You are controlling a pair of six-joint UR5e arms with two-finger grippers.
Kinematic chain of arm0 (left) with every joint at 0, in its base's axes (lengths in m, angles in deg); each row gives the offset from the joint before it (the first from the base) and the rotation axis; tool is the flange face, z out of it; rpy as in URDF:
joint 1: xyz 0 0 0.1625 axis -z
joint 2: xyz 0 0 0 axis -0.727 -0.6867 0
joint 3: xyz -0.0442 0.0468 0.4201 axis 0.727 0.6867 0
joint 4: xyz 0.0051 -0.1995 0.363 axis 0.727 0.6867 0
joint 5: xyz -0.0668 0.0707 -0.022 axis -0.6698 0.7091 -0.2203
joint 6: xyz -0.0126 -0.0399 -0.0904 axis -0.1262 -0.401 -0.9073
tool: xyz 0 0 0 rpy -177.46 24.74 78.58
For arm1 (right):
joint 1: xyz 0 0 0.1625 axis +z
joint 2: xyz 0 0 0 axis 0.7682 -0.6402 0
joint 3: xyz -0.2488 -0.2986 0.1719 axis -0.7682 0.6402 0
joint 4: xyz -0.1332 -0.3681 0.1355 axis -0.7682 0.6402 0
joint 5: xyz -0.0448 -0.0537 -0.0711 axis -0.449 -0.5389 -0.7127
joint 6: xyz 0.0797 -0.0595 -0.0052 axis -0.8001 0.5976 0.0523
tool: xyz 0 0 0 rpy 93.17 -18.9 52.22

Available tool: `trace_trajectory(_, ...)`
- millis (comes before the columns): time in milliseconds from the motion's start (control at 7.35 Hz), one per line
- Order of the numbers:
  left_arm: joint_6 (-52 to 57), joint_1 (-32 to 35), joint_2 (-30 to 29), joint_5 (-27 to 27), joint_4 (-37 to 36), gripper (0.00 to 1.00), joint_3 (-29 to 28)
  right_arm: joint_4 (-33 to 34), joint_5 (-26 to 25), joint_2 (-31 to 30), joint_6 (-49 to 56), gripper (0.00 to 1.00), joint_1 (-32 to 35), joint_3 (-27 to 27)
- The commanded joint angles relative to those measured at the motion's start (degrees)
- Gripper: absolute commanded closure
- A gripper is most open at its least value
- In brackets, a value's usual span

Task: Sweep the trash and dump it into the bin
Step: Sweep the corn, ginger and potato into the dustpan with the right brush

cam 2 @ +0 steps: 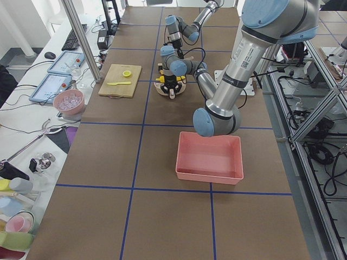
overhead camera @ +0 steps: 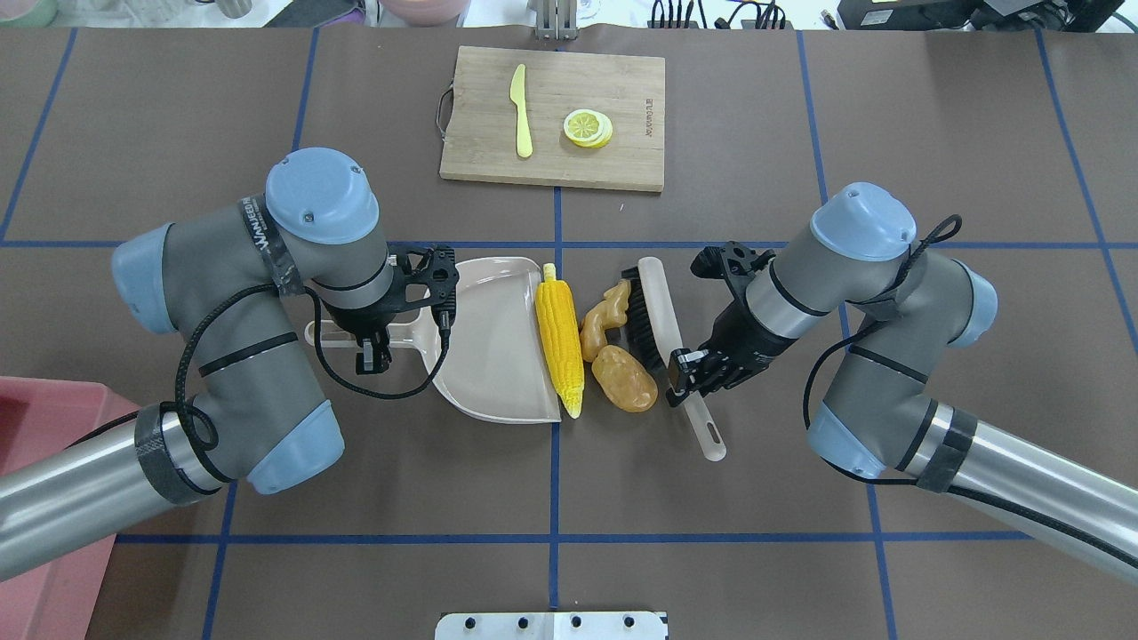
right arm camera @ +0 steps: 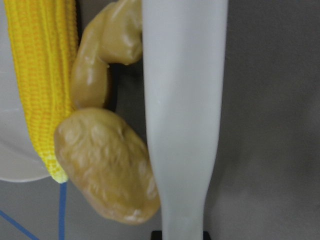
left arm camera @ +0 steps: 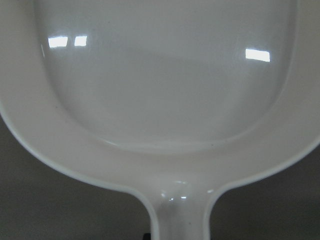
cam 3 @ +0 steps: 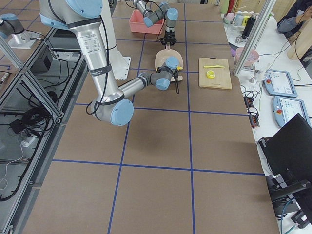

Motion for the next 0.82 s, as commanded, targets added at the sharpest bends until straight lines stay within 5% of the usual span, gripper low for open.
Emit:
trace_trajectory(0,-0.16,-0.56,0.22,0.00,1.69,1.00,-0.77,0.13,-1.01,3.85,-1.94,1.00,-0.86,2.34)
trace_trajectory(680,0.36,-0.56,0.58,0.00,2.49,1.00,-0.78,0.74,-4.78,8.68,-8.00,1.00,-4.02,2.78)
